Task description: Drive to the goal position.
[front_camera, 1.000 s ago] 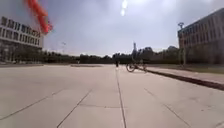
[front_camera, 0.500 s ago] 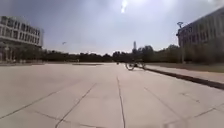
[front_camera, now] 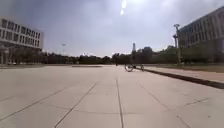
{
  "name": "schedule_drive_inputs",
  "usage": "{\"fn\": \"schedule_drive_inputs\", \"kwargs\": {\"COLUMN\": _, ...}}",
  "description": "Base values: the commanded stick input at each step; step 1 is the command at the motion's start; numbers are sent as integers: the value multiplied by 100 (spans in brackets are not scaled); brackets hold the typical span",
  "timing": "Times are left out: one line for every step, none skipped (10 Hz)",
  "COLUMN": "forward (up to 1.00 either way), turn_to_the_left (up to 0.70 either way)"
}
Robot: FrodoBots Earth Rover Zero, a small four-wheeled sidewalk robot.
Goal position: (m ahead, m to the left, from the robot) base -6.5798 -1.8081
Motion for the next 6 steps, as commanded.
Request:
{"fn": "schedule_drive_inputs", "kwargs": {"forward": -100, "turn_to_the_left": -1}}
{"fn": "schedule_drive_inputs", "kwargs": {"forward": -100, "turn_to_the_left": -1}}
{"fn": "schedule_drive_inputs", "kwargs": {"forward": -100, "turn_to_the_left": -1}}
{"fn": "schedule_drive_inputs", "kwargs": {"forward": -100, "turn_to_the_left": -1}}
{"fn": "schedule_drive_inputs", "kwargs": {"forward": -100, "turn_to_the_left": -1}}
{"fn": "schedule_drive_inputs", "kwargs": {"forward": -100, "turn_to_the_left": -1}}
